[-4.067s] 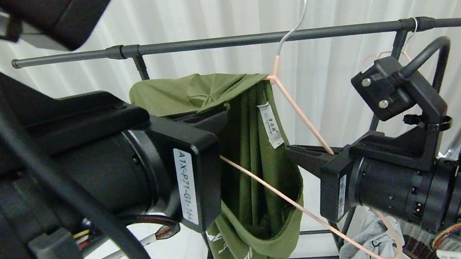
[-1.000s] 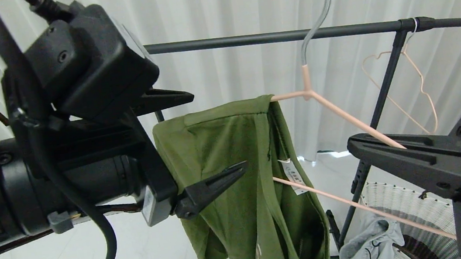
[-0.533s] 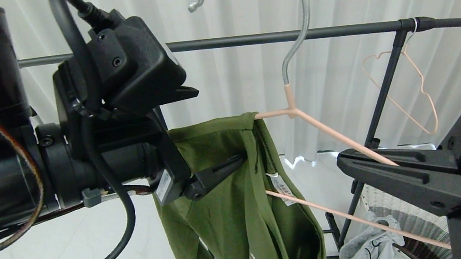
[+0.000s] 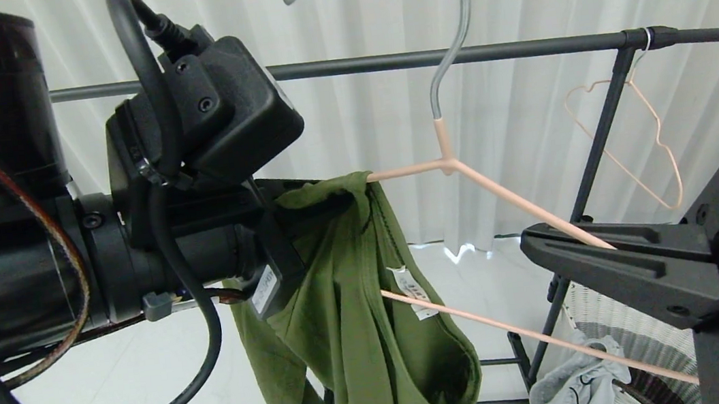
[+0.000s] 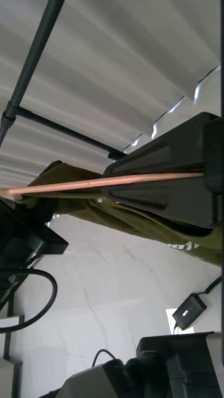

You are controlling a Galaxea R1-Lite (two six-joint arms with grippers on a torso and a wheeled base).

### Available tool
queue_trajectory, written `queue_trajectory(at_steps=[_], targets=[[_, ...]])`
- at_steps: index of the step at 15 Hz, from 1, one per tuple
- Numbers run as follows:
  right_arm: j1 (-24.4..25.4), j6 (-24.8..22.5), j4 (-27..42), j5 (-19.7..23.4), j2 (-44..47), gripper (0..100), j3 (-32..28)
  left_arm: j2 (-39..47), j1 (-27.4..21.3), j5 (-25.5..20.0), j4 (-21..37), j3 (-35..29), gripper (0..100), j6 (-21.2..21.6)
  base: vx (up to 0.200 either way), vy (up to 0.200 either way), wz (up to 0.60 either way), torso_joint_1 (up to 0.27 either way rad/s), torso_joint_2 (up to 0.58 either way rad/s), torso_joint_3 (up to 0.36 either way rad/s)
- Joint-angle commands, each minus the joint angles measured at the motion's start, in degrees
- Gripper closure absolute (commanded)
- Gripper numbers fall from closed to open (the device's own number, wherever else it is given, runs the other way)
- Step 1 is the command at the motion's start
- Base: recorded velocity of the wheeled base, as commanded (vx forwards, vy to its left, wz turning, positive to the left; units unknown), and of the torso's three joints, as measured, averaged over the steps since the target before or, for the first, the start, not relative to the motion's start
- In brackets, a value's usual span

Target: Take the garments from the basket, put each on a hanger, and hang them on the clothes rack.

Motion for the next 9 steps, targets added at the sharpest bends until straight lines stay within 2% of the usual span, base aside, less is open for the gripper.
queue_trajectory(at_steps=[1,4,5,9], targets=[[-0.04,-0.21,-0.05,-0.01,0.48,100,-0.01,-0.11,-0.02,0.05,-0.04,0.07,100,-0.08,0.000,0.000,0.00,0.000,0.00,0.000],[-0.04,-0.65,-0.05,-0.36,0.57,100,0.16,-0.38,-0.02,0.14,-0.04,-0.10,100,0.01,0.000,0.000,0.00,0.000,0.00,0.000],[-0.04,-0.74,-0.05,-0.45,0.48,0,0.16,-0.55,-0.02,0.23,-0.04,-0.02,100,0.01,0.000,0.000,0.00,0.000,0.00,0.000],[-2.67,-1.62,-0.05,-1.15,0.22,0,0.34,-2.40,0.06,0.84,-0.04,0.60,100,0.98,0.000,0.000,0.00,0.000,0.00,0.000]])
